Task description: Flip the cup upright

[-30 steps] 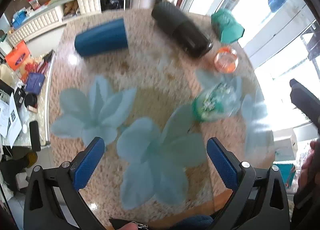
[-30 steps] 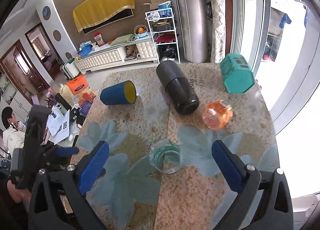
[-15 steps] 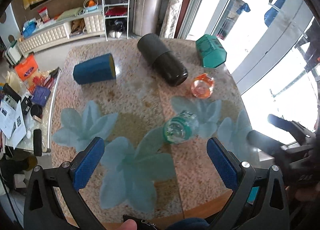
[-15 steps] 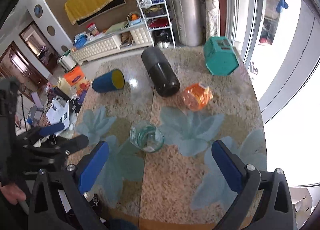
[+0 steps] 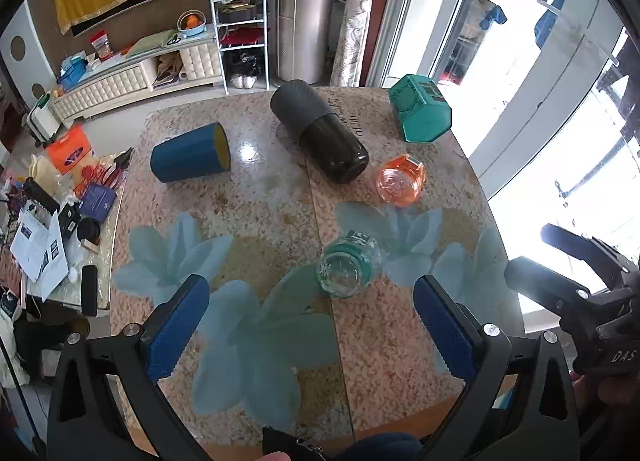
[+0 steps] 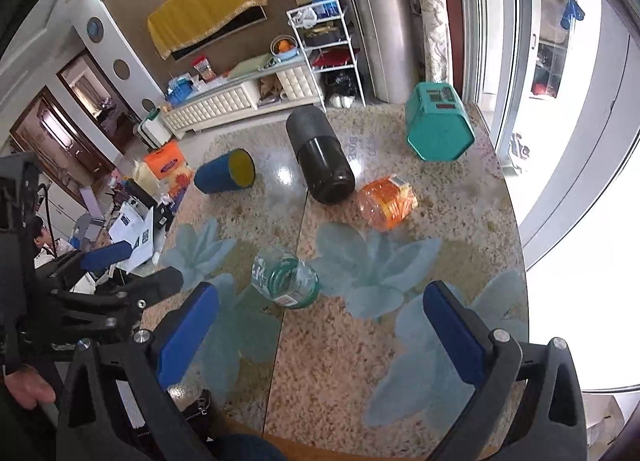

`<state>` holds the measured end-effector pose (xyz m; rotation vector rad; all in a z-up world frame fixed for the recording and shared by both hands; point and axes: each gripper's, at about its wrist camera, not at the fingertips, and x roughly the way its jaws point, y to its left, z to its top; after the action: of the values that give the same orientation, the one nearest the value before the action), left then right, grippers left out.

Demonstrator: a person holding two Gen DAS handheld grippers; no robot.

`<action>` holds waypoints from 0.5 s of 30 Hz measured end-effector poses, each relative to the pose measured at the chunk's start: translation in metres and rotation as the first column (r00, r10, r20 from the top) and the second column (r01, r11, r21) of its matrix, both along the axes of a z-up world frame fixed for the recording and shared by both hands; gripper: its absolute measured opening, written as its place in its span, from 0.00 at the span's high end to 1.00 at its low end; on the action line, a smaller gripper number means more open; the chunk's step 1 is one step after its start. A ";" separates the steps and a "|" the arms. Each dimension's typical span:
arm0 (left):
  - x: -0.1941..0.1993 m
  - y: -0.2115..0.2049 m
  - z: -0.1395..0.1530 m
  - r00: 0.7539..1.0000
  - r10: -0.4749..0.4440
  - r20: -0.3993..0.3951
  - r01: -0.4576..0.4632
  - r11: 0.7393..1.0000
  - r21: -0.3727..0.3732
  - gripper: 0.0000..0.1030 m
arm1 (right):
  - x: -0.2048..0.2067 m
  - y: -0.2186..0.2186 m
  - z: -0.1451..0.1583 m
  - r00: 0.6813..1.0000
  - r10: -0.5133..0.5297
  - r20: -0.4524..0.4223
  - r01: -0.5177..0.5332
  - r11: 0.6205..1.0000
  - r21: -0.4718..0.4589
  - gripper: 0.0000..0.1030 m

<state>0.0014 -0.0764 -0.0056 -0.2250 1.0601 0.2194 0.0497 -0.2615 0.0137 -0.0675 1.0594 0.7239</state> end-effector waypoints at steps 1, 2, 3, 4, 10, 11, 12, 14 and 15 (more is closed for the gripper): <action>0.000 0.000 0.000 1.000 -0.001 0.003 0.001 1.000 -0.001 0.00 | 0.001 0.000 -0.001 1.000 0.000 0.002 0.000 1.000 0.000 0.00; 0.001 -0.001 0.001 1.000 -0.001 0.005 0.001 1.000 -0.002 0.00 | 0.002 -0.001 -0.001 1.000 0.000 0.002 0.000 1.000 0.001 0.00; 0.000 -0.001 0.001 1.000 0.001 0.005 -0.001 1.000 -0.003 0.00 | 0.002 0.000 0.000 1.000 0.002 0.002 -0.002 1.000 0.002 0.00; 0.000 -0.001 0.001 1.000 -0.001 0.004 0.001 1.000 -0.003 0.00 | 0.002 0.000 0.000 1.000 0.004 0.003 -0.004 1.000 0.002 0.00; 0.002 -0.002 0.002 1.000 0.001 0.006 -0.001 1.000 -0.006 0.00 | 0.005 0.003 -0.002 1.000 0.015 0.002 -0.015 1.000 0.002 0.00; 0.002 -0.002 0.003 1.000 0.004 0.009 -0.004 1.000 -0.004 0.00 | 0.006 0.003 -0.002 1.000 0.016 0.002 -0.016 1.000 0.003 0.00; 0.003 -0.001 0.003 1.000 0.008 0.007 -0.008 1.000 -0.001 0.00 | 0.007 0.003 -0.002 1.000 0.016 0.003 -0.016 1.000 0.005 0.00; 0.005 0.000 0.002 1.000 0.012 0.001 -0.012 1.000 0.005 0.00 | 0.007 0.003 -0.002 1.000 0.015 0.003 -0.015 1.000 0.002 0.00; 0.005 0.001 0.001 1.000 0.014 -0.001 -0.014 1.000 0.003 0.00 | 0.008 0.003 -0.003 1.000 0.016 0.004 -0.016 1.000 0.001 0.00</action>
<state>0.0068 -0.0759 -0.0044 -0.2291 1.0590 0.2335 0.0575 -0.2580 0.0109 -0.0767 1.0558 0.7380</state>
